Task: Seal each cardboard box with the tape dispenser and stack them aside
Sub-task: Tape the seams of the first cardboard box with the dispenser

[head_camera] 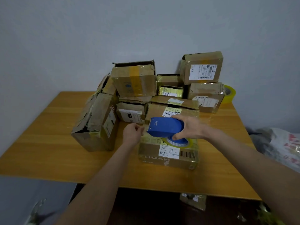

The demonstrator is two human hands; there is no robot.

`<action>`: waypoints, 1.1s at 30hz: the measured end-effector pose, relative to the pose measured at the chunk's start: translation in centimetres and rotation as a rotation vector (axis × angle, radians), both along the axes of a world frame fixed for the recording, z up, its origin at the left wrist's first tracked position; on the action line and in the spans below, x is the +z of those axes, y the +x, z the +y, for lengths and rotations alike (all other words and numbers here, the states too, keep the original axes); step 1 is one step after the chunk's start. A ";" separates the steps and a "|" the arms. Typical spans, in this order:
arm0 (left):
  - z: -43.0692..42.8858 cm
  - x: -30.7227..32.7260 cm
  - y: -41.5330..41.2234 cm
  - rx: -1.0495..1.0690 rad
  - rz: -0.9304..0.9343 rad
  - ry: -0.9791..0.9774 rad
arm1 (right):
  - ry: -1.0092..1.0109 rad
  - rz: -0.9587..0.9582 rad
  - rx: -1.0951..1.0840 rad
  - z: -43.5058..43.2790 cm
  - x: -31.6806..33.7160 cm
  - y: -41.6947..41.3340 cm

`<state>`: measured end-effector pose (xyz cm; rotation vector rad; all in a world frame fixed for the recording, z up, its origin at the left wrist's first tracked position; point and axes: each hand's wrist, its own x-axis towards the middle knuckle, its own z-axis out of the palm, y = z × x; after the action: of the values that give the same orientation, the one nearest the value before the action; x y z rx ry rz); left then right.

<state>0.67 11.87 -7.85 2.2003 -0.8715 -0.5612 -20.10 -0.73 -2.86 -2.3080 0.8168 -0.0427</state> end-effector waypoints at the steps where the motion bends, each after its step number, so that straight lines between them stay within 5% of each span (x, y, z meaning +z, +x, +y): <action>1: 0.6 -0.2 0.9 0.020 -0.021 0.010 | -0.001 0.007 0.004 -0.1 0.1 -0.2; 18: 1.2 -4.2 3.0 0.109 -0.119 0.187 | -0.100 0.088 -0.027 0.1 -0.4 -0.3; 27: 2.0 -7.2 2.7 -0.039 -0.056 0.371 | -0.144 0.124 -0.028 0.5 -0.4 -0.3; 30: 3.1 -5.8 2.0 -0.014 -0.260 0.141 | -0.141 0.131 -0.017 0.6 -0.3 -0.1; 33: 3.2 -3.9 -0.7 -0.265 -0.408 -0.009 | -0.165 0.159 0.005 0.8 -0.1 0.1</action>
<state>-0.06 15.03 -11.79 2.2430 -1.3882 -0.2253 -19.96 0.09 -2.94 -2.4934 0.9170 0.0791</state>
